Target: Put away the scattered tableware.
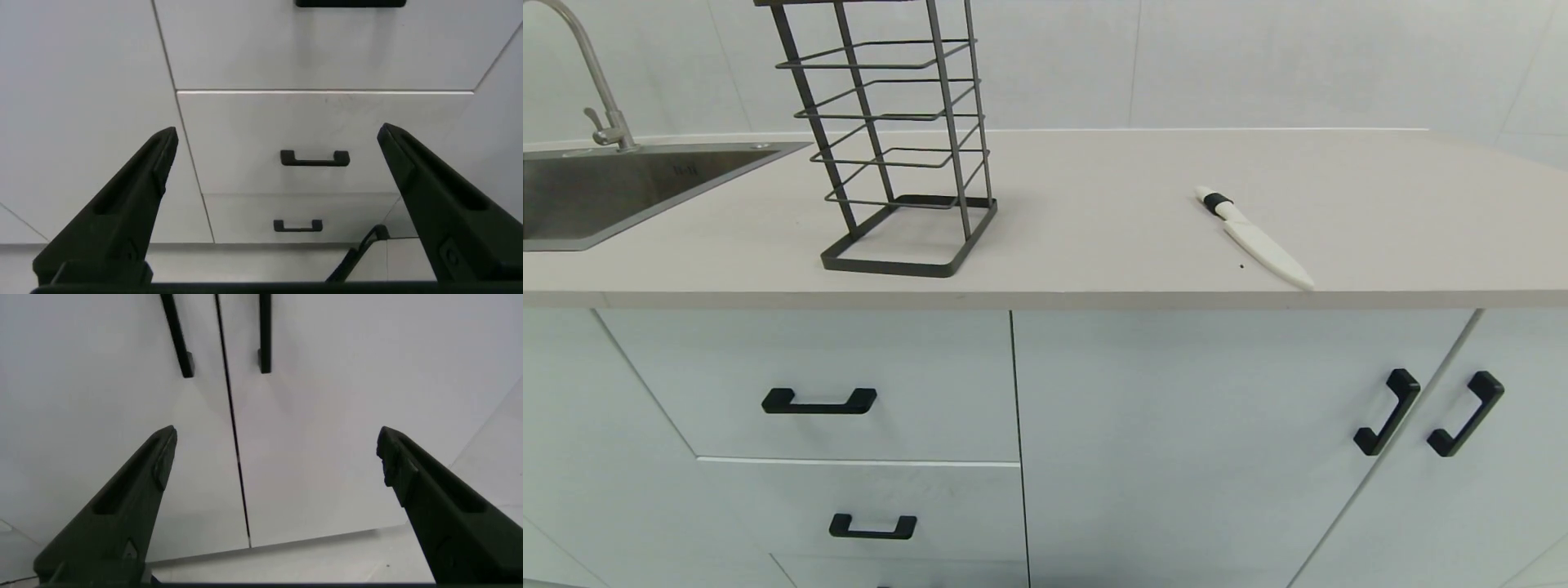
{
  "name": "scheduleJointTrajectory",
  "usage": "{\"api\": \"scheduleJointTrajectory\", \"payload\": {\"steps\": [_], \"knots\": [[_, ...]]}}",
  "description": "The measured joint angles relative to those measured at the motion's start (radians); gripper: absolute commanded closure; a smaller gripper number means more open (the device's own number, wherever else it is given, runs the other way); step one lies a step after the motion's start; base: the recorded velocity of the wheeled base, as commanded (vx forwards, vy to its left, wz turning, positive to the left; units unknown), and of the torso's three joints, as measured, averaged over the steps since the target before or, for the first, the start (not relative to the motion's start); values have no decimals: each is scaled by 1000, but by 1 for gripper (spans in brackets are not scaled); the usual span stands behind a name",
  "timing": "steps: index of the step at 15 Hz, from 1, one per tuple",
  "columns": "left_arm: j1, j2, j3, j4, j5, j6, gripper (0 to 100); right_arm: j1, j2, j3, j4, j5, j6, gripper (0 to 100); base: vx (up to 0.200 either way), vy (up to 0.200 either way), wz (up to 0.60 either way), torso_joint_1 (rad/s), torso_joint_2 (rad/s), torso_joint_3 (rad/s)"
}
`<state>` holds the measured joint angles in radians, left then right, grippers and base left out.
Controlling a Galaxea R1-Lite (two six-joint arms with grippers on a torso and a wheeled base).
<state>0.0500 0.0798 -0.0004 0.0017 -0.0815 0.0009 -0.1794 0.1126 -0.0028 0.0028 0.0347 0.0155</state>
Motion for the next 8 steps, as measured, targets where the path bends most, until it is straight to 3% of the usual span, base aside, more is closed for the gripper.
{"api": "scheduleJointTrajectory", "payload": {"steps": [5,8], "knots": [[0,0,0,0,0,2,0,0,0,0,0,0,-1,0,0,0,0,12,-11,-6],[0,0,0,0,0,1,0,0,0,-1,-1,0,-2,0,0,0,0,186,-97,-56]]}}
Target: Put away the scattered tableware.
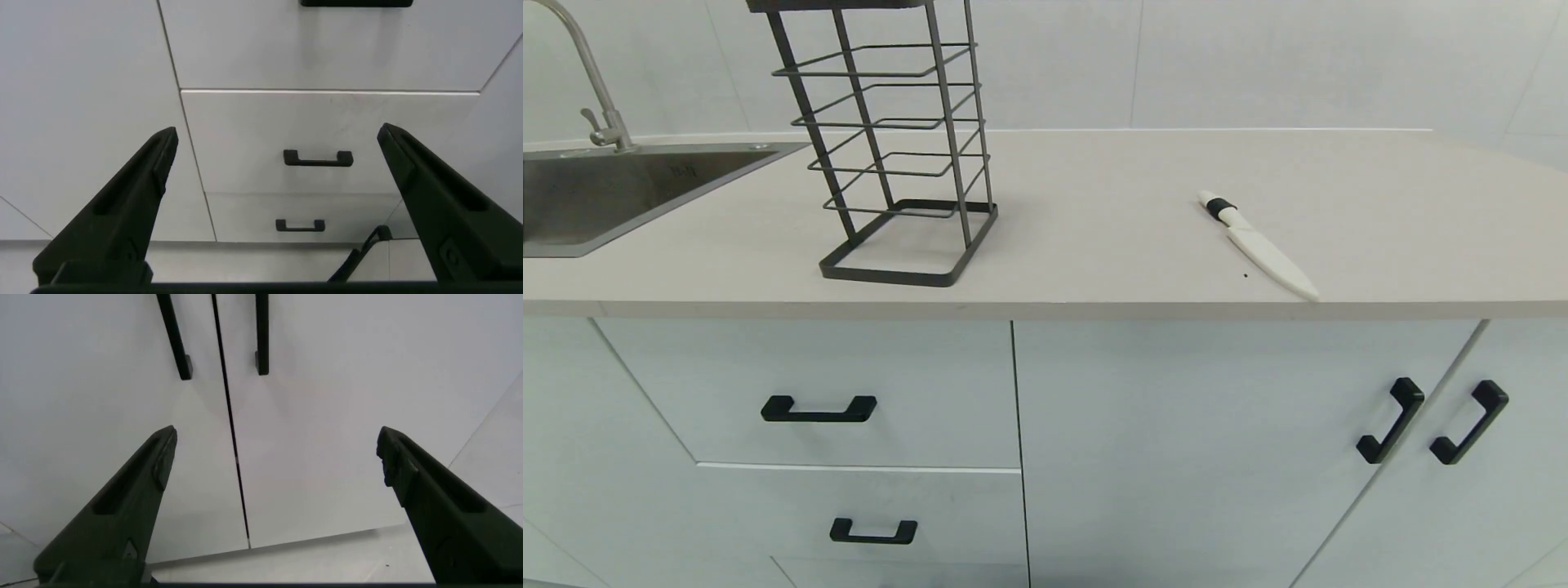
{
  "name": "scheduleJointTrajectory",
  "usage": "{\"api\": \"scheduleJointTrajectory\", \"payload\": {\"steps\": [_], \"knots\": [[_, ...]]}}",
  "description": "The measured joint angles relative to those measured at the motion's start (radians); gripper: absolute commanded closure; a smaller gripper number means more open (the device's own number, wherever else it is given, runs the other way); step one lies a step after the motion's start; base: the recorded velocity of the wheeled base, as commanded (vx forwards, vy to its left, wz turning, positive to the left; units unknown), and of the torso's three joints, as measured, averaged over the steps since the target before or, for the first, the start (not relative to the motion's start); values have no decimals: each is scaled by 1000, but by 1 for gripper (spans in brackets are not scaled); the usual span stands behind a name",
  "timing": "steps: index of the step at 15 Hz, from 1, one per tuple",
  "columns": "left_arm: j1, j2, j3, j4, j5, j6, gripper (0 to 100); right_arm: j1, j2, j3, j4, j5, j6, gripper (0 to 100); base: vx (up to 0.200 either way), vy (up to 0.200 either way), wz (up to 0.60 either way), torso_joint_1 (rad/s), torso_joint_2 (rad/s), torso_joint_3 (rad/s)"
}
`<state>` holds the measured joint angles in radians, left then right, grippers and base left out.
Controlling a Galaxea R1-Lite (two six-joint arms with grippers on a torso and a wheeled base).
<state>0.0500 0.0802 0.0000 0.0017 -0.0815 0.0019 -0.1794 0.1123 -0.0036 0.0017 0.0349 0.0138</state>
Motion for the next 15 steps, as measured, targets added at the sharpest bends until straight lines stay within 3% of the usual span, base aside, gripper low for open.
{"api": "scheduleJointTrajectory", "payload": {"steps": [2,10,13,15], "knots": [[0,0,0,1,0,0,0,0,0,2,2,0,0,0,0,0,0,249,-176,-203],[0,1,0,0,0,-2,0,0,0,2,1,0,0,0,0,0,0,210,-533,-208],[0,1,0,0,0,-2,0,0,0,1,1,0,0,0,0,0,0,85,-479,-219],[0,0,0,0,0,-2,0,0,0,0,1,0,0,0,0,0,0,400,-483,-229]]}}
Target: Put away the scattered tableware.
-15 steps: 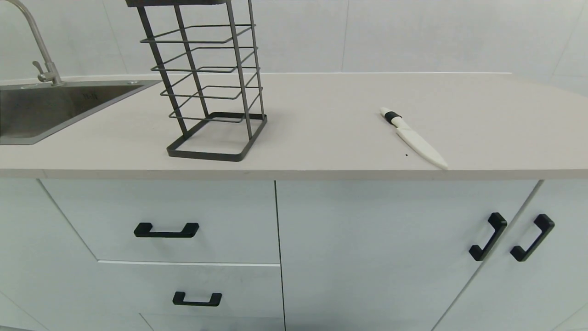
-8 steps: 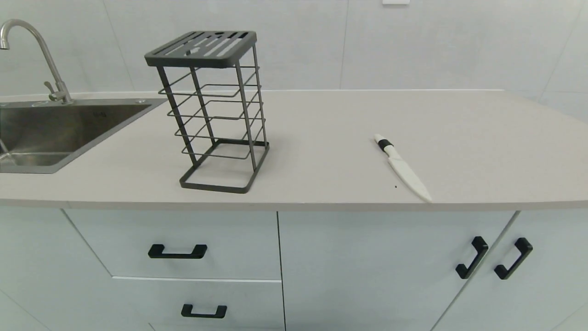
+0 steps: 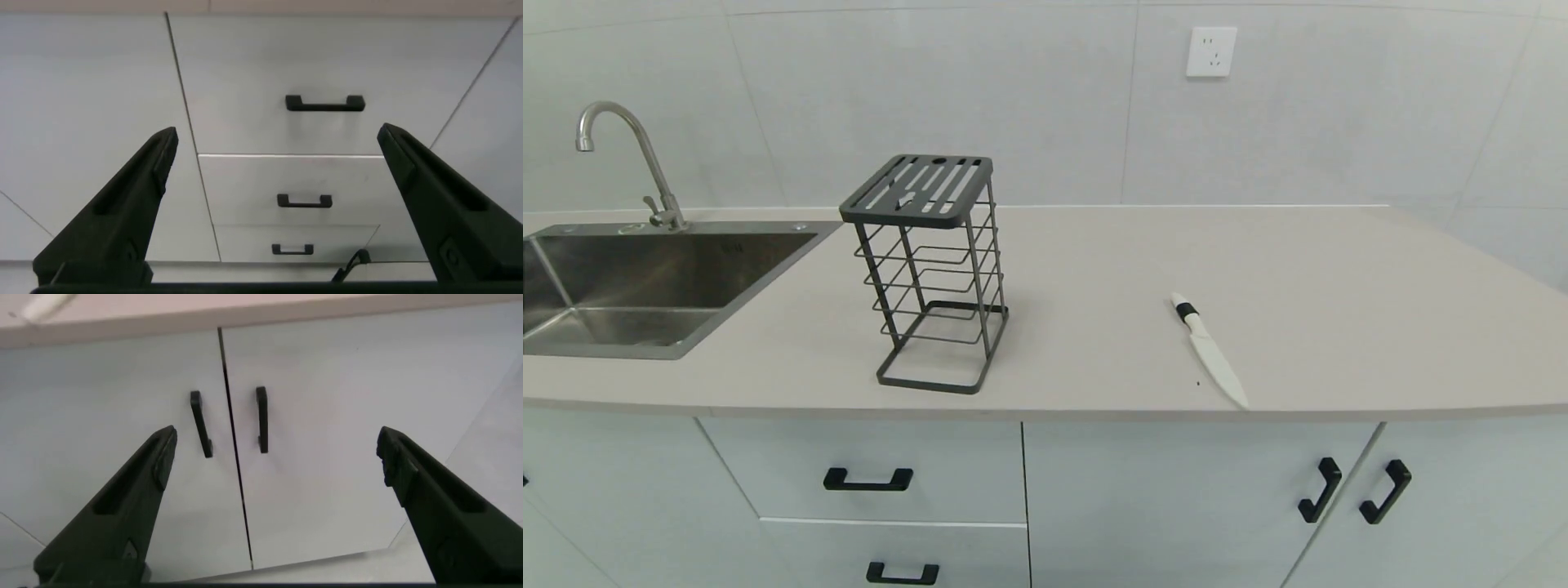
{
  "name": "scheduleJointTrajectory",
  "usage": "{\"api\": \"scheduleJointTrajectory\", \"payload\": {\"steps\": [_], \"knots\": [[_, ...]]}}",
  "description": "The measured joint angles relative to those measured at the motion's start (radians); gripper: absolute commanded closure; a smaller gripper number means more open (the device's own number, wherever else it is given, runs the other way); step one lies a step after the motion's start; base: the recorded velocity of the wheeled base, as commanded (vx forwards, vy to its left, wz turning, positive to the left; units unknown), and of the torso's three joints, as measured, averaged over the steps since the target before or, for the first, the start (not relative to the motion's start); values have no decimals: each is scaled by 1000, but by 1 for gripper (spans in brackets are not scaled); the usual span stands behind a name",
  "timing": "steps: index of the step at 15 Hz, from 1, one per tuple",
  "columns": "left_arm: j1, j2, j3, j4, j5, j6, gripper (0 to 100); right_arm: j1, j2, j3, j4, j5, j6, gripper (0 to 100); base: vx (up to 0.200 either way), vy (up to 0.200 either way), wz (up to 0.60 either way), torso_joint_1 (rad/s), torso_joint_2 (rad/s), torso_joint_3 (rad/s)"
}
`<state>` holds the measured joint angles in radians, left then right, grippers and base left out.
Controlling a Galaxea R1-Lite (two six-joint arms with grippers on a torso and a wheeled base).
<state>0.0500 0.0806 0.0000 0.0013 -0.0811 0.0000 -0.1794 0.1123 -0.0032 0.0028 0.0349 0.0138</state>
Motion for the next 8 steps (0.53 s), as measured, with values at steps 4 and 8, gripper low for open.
{"api": "scheduleJointTrajectory", "payload": {"steps": [4,8], "knots": [[0,0,0,0,0,0,0,0,0,0,0,0,0,0,0,0,0,317,-494,-238],[0,1,0,0,1,-1,0,0,0,1,0,0,1,0,0,0,0,273,-526,-248]]}}
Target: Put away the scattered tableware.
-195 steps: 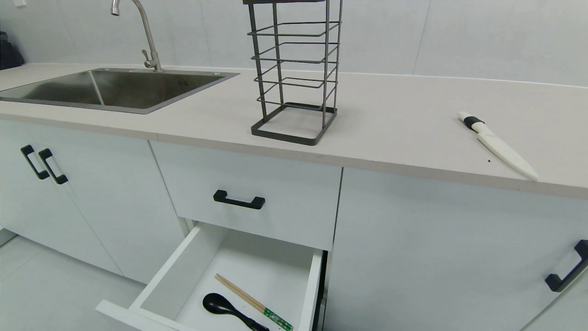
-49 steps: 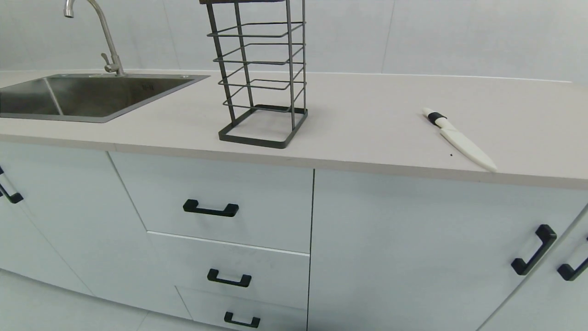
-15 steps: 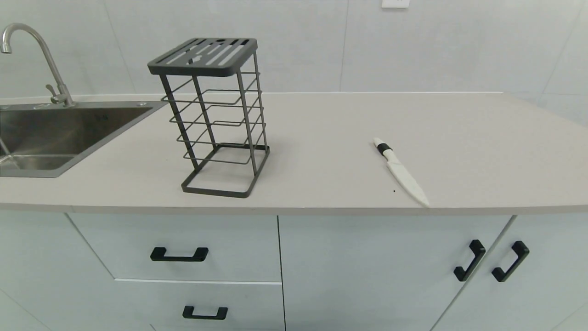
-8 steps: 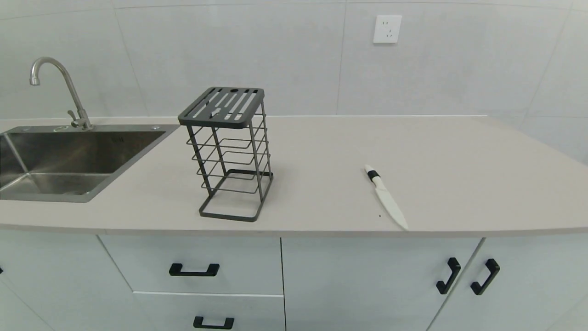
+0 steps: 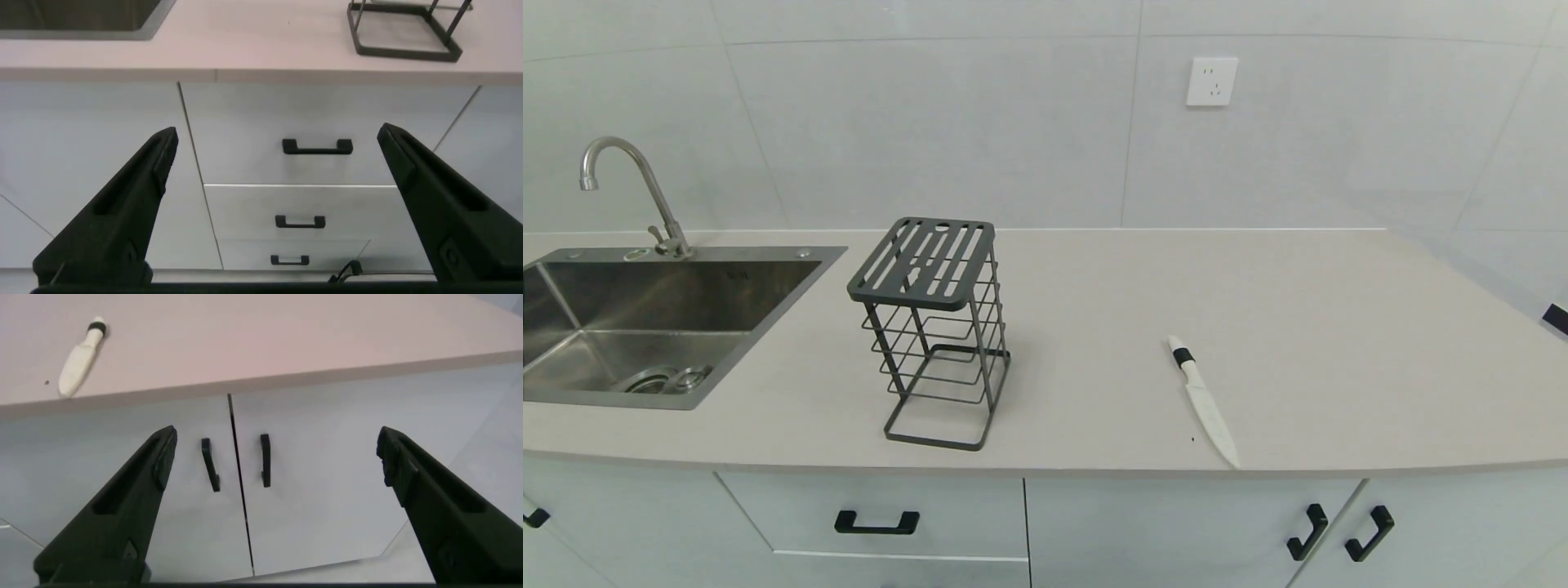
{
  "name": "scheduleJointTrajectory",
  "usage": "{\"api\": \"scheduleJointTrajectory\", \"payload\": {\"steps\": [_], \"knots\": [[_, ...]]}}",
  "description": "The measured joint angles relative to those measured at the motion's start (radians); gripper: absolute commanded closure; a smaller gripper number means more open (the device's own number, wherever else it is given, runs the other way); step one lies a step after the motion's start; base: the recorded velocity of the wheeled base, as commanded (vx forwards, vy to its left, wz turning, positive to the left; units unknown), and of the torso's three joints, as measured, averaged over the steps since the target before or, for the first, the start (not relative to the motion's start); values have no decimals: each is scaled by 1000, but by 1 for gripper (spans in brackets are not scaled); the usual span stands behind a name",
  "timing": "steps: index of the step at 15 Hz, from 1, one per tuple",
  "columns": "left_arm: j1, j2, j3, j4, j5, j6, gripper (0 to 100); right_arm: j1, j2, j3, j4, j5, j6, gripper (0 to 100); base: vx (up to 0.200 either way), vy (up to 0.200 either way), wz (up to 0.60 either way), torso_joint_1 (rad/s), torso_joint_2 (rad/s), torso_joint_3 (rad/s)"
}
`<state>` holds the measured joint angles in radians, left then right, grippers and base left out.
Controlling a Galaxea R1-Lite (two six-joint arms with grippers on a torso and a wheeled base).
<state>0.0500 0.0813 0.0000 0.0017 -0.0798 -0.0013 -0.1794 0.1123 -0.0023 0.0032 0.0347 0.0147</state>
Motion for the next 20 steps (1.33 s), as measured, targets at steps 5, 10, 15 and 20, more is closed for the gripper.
{"api": "scheduleJointTrajectory", "payload": {"steps": [5,10,15,20], "knots": [[0,0,0,0,0,0,0,0,0,0,0,0,-1,0,0,0,0,291,-565,-273],[0,0,0,0,0,1,0,0,0,0,-1,0,-1,0,0,0,0,277,-541,-259],[0,0,0,0,0,4,0,0,0,0,0,0,-2,0,0,0,0,22,-29,-17],[0,0,0,0,-3,9,0,0,0,0,0,0,-2,0,0,0,0,0,0,0]]}}
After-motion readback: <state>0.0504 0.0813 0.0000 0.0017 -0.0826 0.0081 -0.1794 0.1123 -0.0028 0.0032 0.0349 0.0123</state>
